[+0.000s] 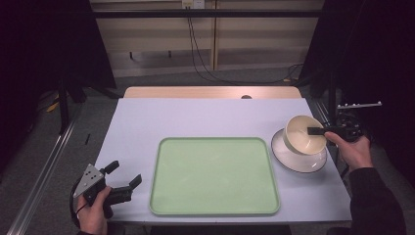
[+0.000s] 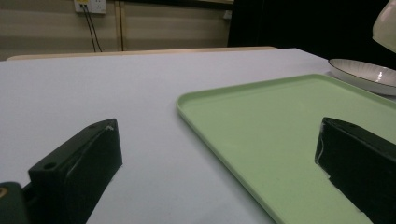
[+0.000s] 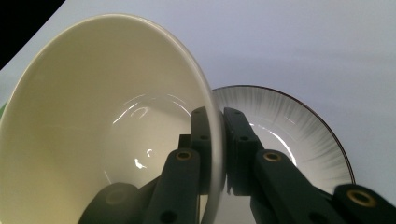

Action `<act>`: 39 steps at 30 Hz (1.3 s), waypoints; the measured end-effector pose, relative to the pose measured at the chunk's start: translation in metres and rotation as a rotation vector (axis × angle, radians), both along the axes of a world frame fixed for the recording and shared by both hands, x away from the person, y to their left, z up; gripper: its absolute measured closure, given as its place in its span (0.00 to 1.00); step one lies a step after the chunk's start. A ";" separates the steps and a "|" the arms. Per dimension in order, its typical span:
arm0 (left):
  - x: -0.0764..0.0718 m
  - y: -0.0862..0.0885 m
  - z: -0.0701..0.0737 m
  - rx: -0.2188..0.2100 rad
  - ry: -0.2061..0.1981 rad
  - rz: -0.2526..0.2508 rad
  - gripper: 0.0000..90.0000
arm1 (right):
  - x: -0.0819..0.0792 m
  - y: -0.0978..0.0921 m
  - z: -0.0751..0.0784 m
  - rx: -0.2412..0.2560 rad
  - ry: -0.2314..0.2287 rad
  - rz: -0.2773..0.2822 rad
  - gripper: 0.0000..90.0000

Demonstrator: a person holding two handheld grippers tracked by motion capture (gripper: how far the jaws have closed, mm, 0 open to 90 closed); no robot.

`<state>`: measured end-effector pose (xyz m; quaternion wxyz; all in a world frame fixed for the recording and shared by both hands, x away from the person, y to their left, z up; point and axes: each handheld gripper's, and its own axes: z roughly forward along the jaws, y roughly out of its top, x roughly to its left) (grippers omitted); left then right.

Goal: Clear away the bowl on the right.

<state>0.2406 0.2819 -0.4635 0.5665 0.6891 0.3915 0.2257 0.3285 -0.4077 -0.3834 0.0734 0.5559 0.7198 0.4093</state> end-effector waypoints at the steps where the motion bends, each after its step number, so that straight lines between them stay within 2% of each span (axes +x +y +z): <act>1: 0.000 0.000 0.000 0.001 0.000 -0.002 0.01 | 0.000 0.001 0.000 -0.002 -0.003 0.002 0.93; 9: 0.001 0.000 0.000 0.009 0.002 -0.001 0.01 | 0.006 0.013 0.003 -0.015 -0.003 0.033 0.93; 12: 0.001 -0.001 0.000 -0.002 0.000 0.001 0.01 | 0.009 0.019 0.004 -0.032 0.005 0.041 0.93; 16: 0.001 0.000 0.000 0.008 0.002 -0.003 0.01 | 0.012 0.025 0.007 -0.036 0.000 0.063 0.93; 39: 0.001 0.000 -0.001 0.010 0.006 -0.004 0.01 | 0.039 0.063 0.015 -0.006 -0.007 0.125 0.93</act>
